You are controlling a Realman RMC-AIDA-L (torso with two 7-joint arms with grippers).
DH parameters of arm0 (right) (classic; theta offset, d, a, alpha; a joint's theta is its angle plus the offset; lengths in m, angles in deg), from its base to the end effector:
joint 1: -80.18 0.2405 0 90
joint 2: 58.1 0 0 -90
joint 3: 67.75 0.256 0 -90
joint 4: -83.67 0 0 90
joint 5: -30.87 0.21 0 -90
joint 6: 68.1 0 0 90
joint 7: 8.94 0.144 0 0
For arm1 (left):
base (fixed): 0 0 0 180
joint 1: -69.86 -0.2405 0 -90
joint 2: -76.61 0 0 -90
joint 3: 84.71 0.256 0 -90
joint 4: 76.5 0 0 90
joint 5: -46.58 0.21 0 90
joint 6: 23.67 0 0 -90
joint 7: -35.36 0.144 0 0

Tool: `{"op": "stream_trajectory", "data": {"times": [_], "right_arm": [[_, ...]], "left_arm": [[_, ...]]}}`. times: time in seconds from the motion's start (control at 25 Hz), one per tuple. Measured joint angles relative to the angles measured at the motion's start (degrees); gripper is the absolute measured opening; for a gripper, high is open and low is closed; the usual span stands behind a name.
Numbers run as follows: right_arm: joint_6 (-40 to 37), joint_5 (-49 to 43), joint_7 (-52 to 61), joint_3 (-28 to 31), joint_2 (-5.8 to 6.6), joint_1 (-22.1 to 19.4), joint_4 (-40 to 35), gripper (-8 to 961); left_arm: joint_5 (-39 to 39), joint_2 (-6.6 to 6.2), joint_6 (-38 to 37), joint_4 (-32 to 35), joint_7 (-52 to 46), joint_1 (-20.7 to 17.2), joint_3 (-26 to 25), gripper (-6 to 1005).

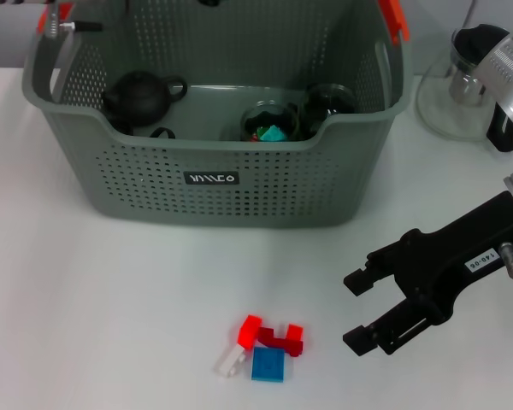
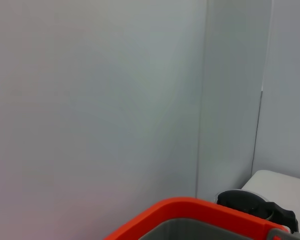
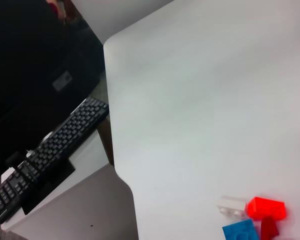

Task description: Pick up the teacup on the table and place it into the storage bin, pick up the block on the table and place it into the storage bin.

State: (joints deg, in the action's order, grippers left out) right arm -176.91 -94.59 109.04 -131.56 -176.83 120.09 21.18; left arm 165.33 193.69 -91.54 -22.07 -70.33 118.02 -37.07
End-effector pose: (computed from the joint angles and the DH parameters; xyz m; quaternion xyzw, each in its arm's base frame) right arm 0.1572 0.3223 0.0021 0.9722 -0.2093 0.0105 0.1042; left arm -0.1279 0.4578 0.0598 -0.9251 -0.1720 -0.1927 0.2784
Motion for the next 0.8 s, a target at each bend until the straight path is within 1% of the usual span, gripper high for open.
{"op": "stream_trajectory", "data": {"times": [0.2, 0.32, 0.44, 0.52, 0.56, 0.64, 0.68, 0.72, 0.8], "right_arm": [[0.08, -0.16, -0.21, 0.00, -0.07, -0.07, 0.01, 939], [0.24, -0.22, -0.83, 0.14, -0.09, -0.05, 0.48, 939], [0.39, -0.23, -1.24, 0.26, -0.09, 0.00, 1.09, 939], [0.43, -0.24, -1.45, 0.44, -0.07, 0.00, 1.28, 939], [0.43, -0.24, -1.45, 0.44, -0.07, 0.00, 1.28, 939], [0.57, -0.22, -1.65, 0.69, 0.03, -0.03, 1.30, 939], [0.64, -0.22, -1.79, 0.78, 0.09, -0.09, 1.35, 939], [0.91, -0.22, -1.90, 0.80, 0.14, -0.17, 1.49, 939], [1.47, -0.22, -2.11, 0.81, 0.33, -0.26, 2.18, 939]], "left_arm": [[0.06, -0.29, 1.40, 0.63, -1.35, -0.02, 0.81, 519], [0.07, -0.52, 0.04, 3.50, -3.34, -0.93, 0.02, 640], [-0.49, -0.61, -4.42, 8.42, -5.47, -2.68, -1.55, 755], [-2.10, -0.48, -10.58, 11.83, -5.73, -4.21, -3.56, 825], [-3.50, -0.31, -15.09, 13.53, -5.29, -5.19, -4.53, 860], [-6.00, 0.40, -24.93, 16.68, -3.05, -7.81, -5.72, 930], [-6.73, 0.81, -29.53, 18.05, -1.43, -9.06, -5.99, 934], [-7.21, 1.52, -34.53, 19.84, 0.77, -10.73, -5.95, 938], [-6.89, 2.96, -40.42, 23.20, 4.45, -13.92, -5.74, 946]]}}
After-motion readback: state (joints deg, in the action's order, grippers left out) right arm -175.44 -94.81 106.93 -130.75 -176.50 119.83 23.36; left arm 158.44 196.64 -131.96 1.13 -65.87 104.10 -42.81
